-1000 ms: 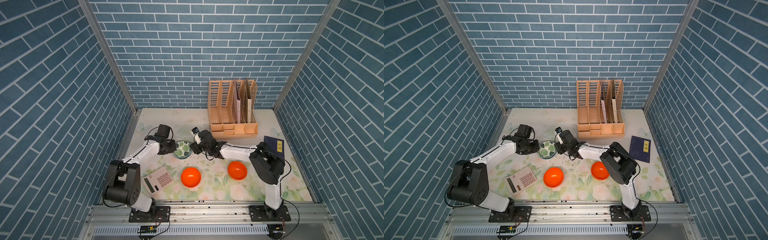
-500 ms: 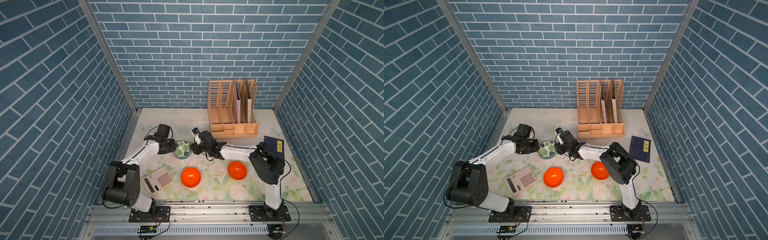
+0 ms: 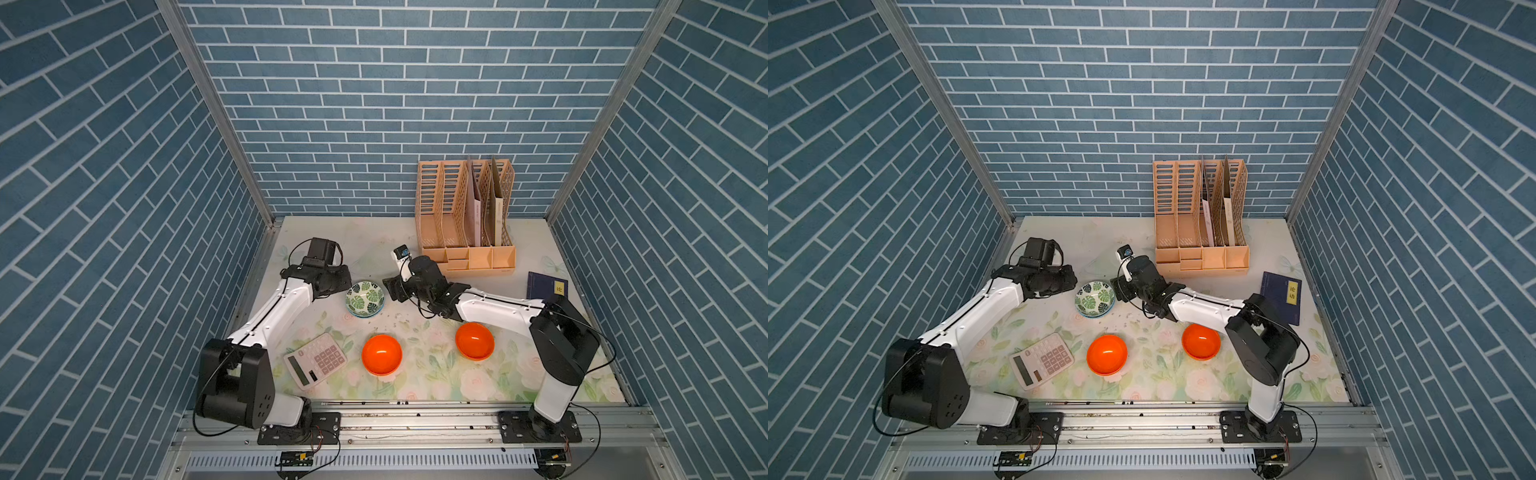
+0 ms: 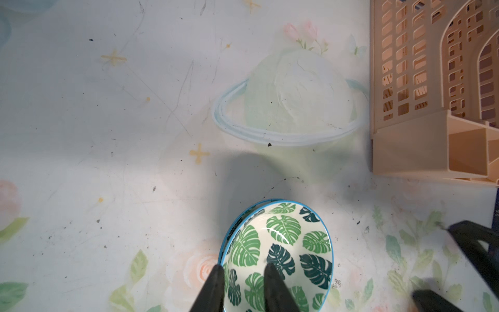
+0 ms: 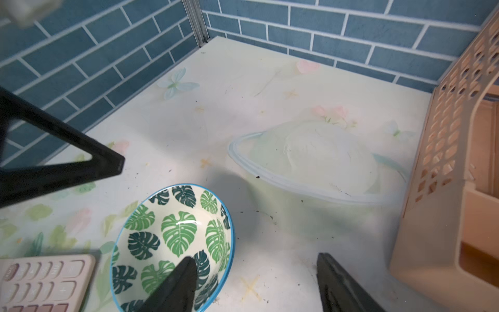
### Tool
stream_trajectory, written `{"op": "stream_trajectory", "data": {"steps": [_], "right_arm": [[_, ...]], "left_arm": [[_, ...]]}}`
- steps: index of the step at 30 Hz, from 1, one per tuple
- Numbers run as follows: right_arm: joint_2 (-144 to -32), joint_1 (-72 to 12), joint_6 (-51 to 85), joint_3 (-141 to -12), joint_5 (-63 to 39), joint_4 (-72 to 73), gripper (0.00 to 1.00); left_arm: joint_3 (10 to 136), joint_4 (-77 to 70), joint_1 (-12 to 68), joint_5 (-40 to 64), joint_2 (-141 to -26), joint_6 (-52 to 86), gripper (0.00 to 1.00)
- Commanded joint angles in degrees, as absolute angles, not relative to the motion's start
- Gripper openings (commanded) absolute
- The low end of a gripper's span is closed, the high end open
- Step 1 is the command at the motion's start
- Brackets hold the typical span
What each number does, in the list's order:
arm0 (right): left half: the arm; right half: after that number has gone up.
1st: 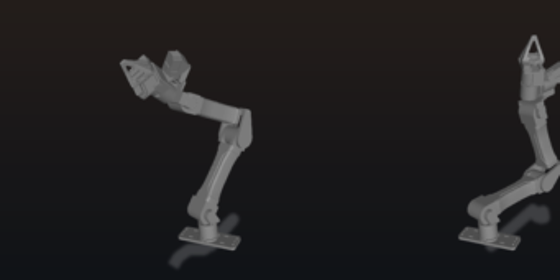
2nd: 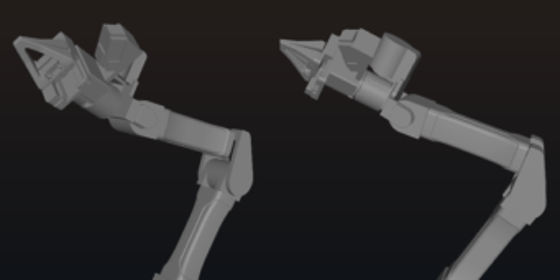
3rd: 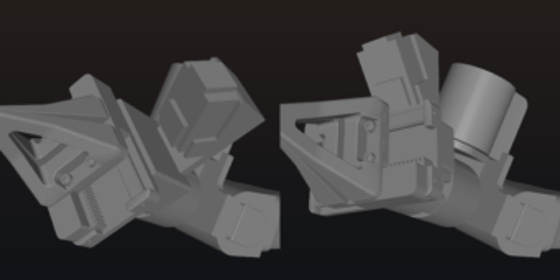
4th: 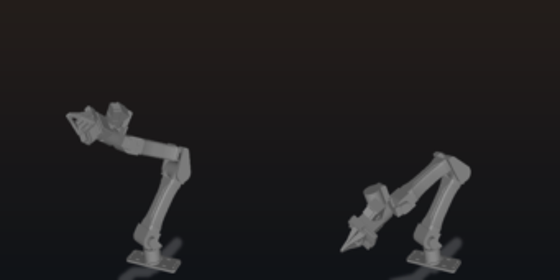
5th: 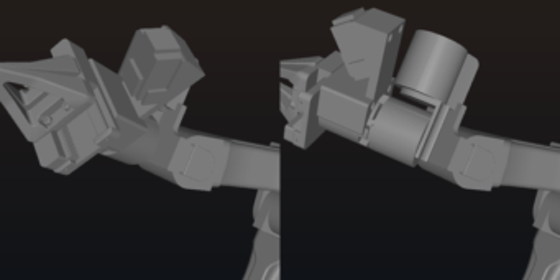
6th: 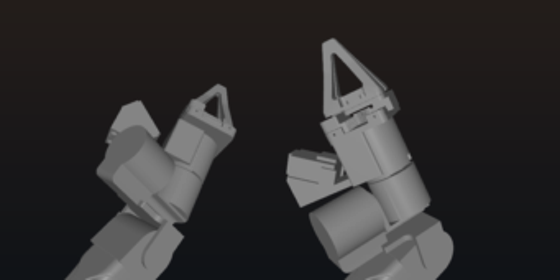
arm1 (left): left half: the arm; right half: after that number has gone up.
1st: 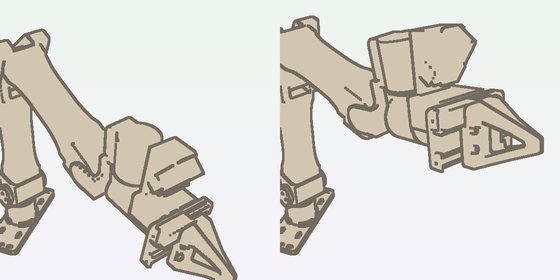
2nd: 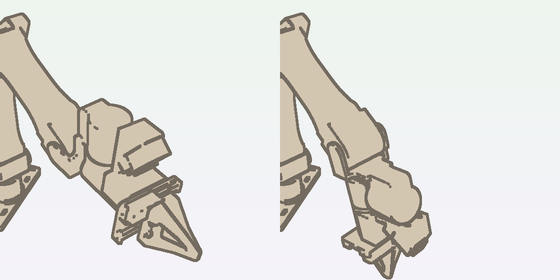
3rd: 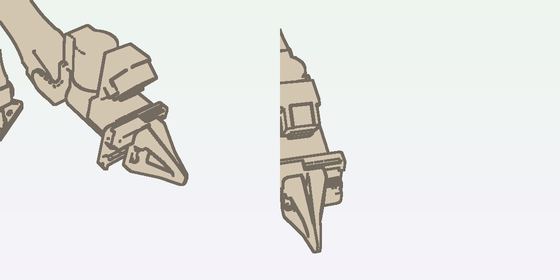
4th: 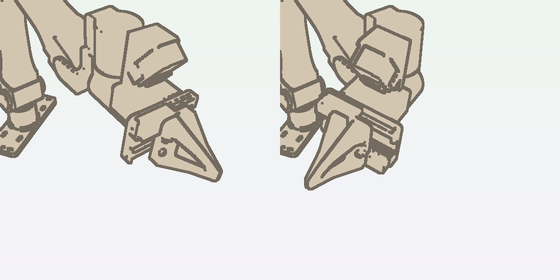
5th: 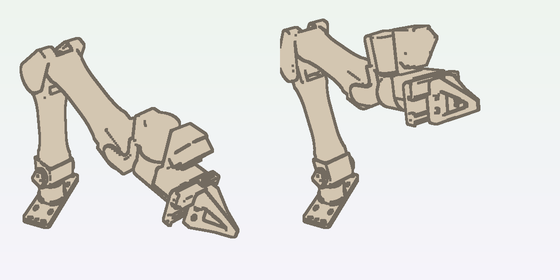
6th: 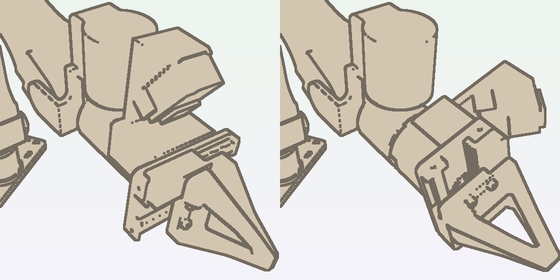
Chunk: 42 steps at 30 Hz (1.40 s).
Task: Stack the bowls
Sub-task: Place the bowl on the bowl.
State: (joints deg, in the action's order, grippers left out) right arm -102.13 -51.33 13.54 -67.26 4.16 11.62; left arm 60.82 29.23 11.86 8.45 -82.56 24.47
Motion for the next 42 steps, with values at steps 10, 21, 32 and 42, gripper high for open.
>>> {"op": "stream_trajectory", "data": {"steps": [10,21,32,42], "right_arm": [[-100.0,-51.2,13.1,-65.9,5.7,10.5,0.75],[-99.8,-51.2,13.0,-65.3,5.5,10.6,0.75],[-100.1,-51.2,13.2,-65.2,5.3,11.2,0.75],[-99.4,-51.2,13.3,-64.6,5.2,11.8,0.75]], "left_arm": [[55.5,26.8,11.7,7.6,-86.7,23.2,0.23],[55.7,26.6,11.7,7.6,-87.8,23.4,0.23],[56.1,26.9,11.7,7.4,-88.9,23.1,0.23],[58.5,27.7,11.7,7.7,-84.7,24.1,0.27]]}}
